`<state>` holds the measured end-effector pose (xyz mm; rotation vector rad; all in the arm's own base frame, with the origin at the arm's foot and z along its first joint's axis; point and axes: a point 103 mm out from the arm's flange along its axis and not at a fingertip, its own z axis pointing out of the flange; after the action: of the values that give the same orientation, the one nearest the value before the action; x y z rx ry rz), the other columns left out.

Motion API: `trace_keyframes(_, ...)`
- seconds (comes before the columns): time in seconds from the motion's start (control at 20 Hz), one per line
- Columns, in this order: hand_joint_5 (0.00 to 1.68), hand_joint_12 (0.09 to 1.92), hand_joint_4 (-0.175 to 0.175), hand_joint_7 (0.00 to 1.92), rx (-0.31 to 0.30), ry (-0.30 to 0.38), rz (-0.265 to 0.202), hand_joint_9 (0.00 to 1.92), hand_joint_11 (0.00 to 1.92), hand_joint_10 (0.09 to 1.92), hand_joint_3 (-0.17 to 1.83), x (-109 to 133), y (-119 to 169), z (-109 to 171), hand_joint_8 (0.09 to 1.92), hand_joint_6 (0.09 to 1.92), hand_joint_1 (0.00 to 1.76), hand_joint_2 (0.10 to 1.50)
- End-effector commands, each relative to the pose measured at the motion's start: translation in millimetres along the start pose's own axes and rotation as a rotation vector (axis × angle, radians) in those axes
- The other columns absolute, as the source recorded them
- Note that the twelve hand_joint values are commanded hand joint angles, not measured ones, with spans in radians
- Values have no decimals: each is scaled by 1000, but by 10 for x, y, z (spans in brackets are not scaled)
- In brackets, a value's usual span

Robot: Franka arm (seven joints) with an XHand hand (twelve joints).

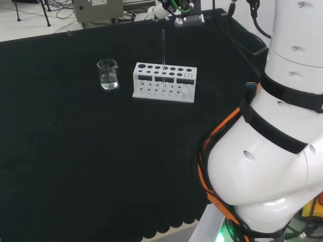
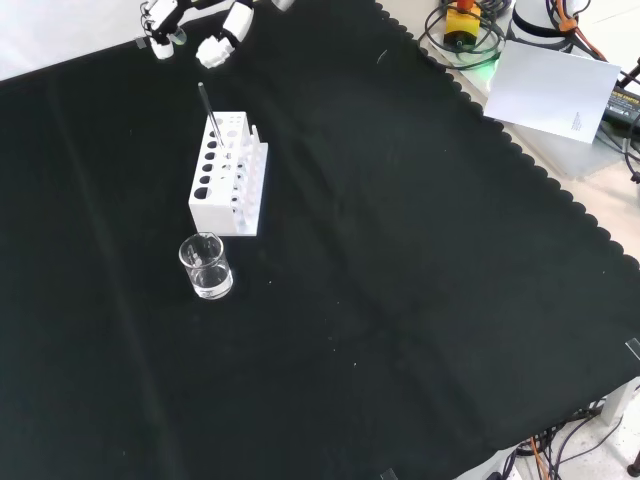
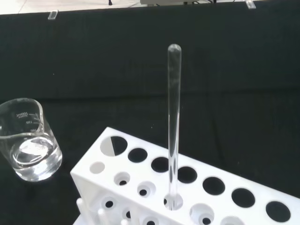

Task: Take the glass rod from the white test tube rack.

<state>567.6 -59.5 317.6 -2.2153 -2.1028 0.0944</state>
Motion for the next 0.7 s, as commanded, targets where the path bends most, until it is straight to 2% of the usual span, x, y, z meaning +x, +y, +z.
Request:
trace_keyframes(0.05, 406, 1419, -175, 689, 13, 0, -3, 868, 592, 1238, 512, -19, -11, 67, 1206, 981, 630, 916)
trace_keyframes(0.4, 409, 1422, -175, 692, 32, 10, -11, 902, 650, 1268, 517, -66, 37, 188, 1219, 1023, 629, 914)
trace_keyframes(0.7, 406, 1421, -175, 674, 41, 20, -11, 973, 845, 1414, 527, -74, 42, 244, 1233, 1043, 636, 911)
